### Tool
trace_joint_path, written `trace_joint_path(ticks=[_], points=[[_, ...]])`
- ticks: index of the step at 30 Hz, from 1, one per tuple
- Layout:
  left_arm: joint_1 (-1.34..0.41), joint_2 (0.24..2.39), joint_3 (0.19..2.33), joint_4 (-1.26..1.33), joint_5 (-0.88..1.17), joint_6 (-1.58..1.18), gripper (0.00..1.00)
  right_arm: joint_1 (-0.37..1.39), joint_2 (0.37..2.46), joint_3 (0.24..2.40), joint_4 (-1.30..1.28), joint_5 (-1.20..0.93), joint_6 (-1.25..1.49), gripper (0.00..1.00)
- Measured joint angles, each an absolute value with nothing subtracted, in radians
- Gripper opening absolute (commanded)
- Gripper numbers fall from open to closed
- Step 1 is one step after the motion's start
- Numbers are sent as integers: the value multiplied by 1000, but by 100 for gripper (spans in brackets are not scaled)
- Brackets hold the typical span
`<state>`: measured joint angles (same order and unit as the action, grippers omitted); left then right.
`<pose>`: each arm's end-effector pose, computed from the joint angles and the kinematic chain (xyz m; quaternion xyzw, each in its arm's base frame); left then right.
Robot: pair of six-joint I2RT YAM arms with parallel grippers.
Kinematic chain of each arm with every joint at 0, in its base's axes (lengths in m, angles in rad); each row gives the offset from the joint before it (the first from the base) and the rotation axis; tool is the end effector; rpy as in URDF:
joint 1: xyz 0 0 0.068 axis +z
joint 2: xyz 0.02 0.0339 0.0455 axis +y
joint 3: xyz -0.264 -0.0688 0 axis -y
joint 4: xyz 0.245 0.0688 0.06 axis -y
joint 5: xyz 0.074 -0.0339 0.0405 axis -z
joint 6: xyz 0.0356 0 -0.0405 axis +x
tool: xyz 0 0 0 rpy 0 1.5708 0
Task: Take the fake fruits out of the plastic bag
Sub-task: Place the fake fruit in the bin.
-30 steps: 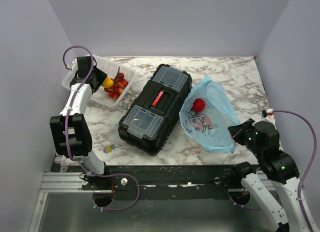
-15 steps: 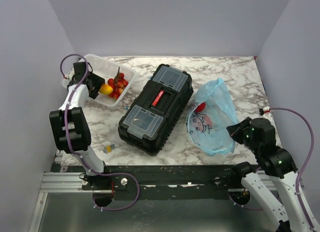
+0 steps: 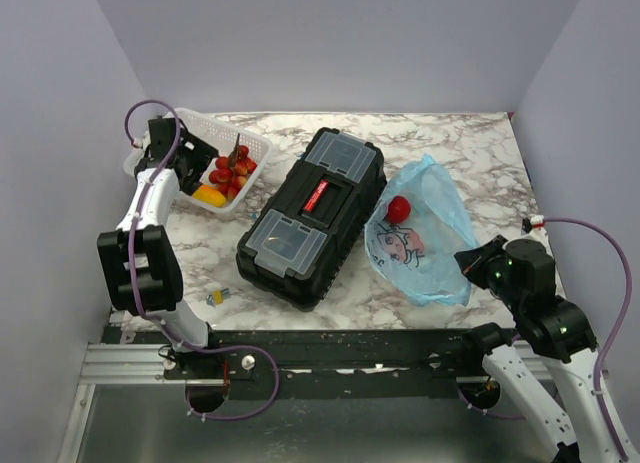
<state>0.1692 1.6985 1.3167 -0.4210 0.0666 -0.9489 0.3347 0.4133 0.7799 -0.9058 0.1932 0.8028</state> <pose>0.3744 0.0616 0.2610 -0.4809 0.7922 -0.1709 0.3346 0.0768 0.0195 0.3074 0.2471 0.8312 0.1937 0.4588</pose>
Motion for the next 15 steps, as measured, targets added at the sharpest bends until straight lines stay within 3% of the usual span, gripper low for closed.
trace_joint_path(ticks=[4, 12, 15], points=[[96, 1591, 1321, -422, 78, -891, 81, 335, 408, 780, -906, 193, 803, 1], [-227, 1381, 1408, -426, -23, -675, 81, 335, 407, 780, -906, 193, 802, 1], [-274, 1288, 1380, -397, -13, -596, 76, 335, 407, 780, -905, 193, 802, 1]])
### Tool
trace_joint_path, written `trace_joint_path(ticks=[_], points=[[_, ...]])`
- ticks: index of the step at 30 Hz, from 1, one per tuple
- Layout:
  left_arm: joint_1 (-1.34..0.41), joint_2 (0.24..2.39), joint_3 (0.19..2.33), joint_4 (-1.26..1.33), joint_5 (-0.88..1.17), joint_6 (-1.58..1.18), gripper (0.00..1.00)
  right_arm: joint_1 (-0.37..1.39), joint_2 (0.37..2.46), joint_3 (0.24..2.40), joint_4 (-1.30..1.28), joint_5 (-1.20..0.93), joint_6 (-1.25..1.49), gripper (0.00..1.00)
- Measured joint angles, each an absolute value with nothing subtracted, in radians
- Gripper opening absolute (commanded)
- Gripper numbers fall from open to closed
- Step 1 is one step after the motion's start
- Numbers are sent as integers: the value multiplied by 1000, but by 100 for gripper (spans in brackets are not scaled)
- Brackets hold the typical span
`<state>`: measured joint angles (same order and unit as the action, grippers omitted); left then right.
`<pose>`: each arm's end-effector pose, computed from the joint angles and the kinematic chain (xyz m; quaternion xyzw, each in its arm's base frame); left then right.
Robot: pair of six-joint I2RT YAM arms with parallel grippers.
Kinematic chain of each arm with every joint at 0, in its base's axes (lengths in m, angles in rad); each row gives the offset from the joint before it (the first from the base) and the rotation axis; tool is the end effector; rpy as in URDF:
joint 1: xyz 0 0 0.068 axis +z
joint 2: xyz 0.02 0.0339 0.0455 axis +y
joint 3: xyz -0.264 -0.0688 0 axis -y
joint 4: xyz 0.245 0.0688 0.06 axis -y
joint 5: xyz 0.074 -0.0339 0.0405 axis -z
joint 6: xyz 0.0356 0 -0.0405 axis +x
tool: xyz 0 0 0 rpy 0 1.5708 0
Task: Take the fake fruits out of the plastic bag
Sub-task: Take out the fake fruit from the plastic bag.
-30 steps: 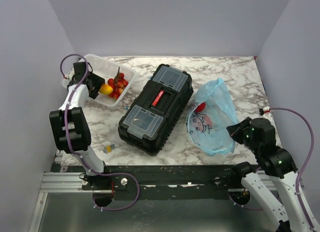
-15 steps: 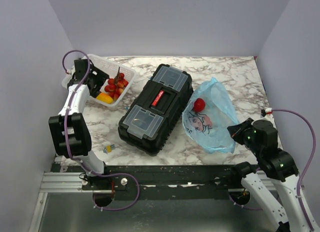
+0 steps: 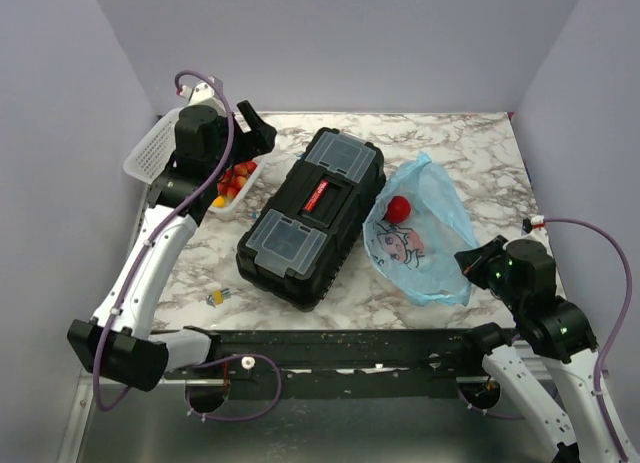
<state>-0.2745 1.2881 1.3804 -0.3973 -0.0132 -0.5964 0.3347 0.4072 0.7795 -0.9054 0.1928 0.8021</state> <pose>0.2786 -0.0780 0.4164 -0.1331 0.7953 -0.2447 0.5385 0.0757 0.0191 0.3077 0.2466 0.8298 0.1952 0.4610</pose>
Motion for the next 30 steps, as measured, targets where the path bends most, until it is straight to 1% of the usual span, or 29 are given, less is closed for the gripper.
trace_joint_path(ticks=[4, 8, 14, 23, 30], points=[[-344, 1201, 1341, -364, 62, -516, 76, 335, 416, 780, -905, 193, 803, 1], [-511, 1172, 1298, -313, 142, -407, 76, 335, 434, 780, -905, 192, 802, 1], [-713, 1133, 1193, -197, 189, -313, 77, 335, 440, 780, -906, 192, 799, 1], [-981, 1171, 1172, -74, 187, -115, 75, 335, 430, 779, -905, 192, 799, 1], [-1058, 1299, 1138, -4, 116, -113, 72, 335, 390, 779, -906, 192, 797, 1]])
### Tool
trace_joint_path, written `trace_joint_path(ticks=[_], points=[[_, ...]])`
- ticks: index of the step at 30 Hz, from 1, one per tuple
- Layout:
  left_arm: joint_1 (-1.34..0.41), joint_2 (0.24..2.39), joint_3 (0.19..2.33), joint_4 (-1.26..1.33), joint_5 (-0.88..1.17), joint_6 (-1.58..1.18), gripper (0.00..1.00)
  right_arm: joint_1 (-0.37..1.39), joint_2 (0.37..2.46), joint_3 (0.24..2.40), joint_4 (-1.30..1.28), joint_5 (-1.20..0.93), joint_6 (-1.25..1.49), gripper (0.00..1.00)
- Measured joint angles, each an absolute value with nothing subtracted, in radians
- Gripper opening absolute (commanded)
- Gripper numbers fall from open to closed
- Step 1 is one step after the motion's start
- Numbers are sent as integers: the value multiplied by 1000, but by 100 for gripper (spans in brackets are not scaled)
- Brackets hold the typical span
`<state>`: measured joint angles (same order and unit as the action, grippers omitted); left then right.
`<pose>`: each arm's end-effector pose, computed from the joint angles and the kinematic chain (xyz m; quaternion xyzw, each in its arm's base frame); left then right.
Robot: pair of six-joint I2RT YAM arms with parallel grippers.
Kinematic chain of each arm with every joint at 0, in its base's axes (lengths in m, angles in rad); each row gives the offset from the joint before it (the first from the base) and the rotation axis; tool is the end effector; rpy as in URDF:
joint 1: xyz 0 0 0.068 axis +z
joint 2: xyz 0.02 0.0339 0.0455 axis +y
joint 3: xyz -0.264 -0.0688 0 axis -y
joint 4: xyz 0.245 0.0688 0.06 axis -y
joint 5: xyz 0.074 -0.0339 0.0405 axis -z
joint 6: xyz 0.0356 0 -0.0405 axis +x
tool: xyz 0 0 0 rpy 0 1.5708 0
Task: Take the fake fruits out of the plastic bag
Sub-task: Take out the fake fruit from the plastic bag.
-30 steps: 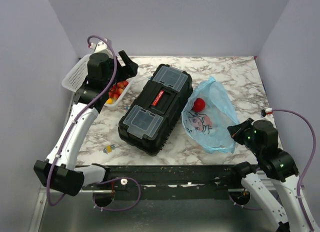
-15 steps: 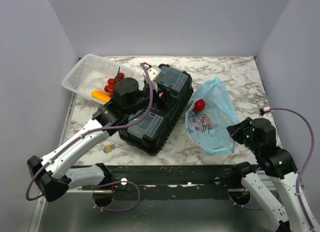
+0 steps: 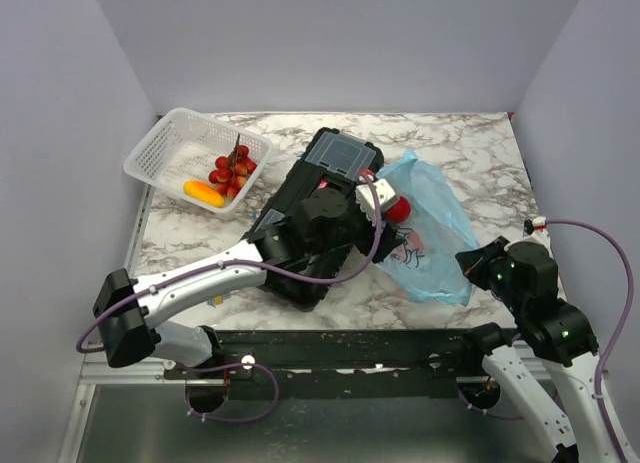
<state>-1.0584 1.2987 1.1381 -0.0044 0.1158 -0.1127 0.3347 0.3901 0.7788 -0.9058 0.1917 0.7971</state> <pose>0.1476 -0.2708 0.3699 0.3802 0.6611 -0.3935 0.5134 0.0726 0.0181 0.3084 0.2440 0.8265 0.1985 0.4668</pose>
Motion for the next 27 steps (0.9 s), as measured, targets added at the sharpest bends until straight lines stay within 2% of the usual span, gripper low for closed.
trace_joint_path(ticks=[8, 13, 27], points=[[-1092, 1438, 1165, -38, -43, -194, 70, 335, 389, 777, -897, 176, 791, 1], [-1105, 1471, 1175, -44, -78, -235, 64, 335, 390, 777, -891, 167, 784, 1], [-1122, 1826, 1356, 22, -253, -142, 64, 335, 372, 776, -891, 167, 784, 1]])
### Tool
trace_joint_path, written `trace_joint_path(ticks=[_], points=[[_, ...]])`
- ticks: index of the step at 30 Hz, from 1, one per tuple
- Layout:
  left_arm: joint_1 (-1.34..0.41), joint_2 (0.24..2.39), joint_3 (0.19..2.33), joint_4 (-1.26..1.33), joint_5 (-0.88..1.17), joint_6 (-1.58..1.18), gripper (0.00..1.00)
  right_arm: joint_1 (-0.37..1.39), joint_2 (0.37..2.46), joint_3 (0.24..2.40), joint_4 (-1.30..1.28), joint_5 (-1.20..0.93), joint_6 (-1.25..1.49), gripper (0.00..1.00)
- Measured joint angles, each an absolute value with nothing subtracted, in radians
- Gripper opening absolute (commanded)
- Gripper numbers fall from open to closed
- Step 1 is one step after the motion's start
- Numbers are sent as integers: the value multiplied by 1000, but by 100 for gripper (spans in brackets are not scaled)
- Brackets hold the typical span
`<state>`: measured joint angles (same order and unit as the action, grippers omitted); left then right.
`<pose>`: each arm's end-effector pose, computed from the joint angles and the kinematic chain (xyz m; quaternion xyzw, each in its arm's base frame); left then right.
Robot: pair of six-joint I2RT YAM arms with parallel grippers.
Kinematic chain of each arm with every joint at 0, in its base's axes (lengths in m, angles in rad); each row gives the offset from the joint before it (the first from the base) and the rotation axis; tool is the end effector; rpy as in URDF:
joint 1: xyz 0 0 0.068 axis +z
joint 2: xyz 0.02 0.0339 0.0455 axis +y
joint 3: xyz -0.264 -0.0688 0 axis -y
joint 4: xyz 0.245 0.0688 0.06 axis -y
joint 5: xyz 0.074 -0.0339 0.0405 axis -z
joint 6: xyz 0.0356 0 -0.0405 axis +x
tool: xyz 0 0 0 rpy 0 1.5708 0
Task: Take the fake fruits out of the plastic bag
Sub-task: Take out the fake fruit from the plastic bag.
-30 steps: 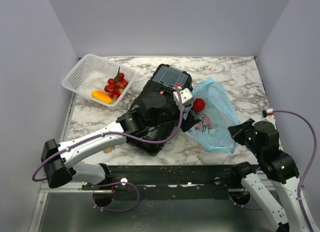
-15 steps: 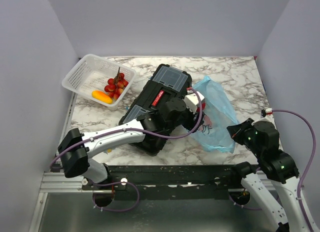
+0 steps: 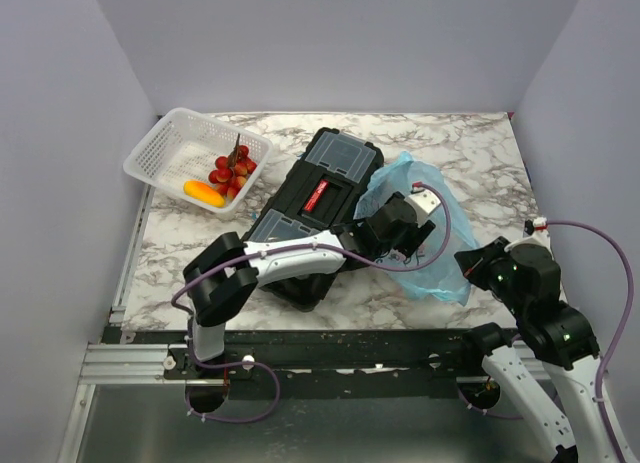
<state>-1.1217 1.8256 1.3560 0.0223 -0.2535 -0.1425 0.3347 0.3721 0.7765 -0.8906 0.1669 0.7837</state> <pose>0.1947 -0.3835 0.2647 0.3354 0.7726 -0.2259 0.4895 0.0701 0.0181 0.3101 0.2320 0.8225 0.2123 0.4738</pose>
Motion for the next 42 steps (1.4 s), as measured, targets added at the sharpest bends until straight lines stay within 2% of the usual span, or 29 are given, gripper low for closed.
trace_joint_path(ticks=[5, 12, 26, 37, 42], points=[[-1121, 1919, 1429, 30, -301, -89, 65, 335, 374, 791, -920, 169, 785, 1], [-1121, 1942, 1486, 29, -302, -92, 65, 335, 373, 869, -1020, 175, 785, 1], [-1122, 2064, 1612, 14, -307, -128, 75, 335, 328, 898, -1126, 175, 778, 1], [-1123, 2247, 1795, -68, -437, -150, 83, 335, 340, 897, -1131, 174, 761, 1], [-1123, 2286, 1837, -114, -463, -183, 83, 335, 326, 904, -1167, 176, 752, 1]])
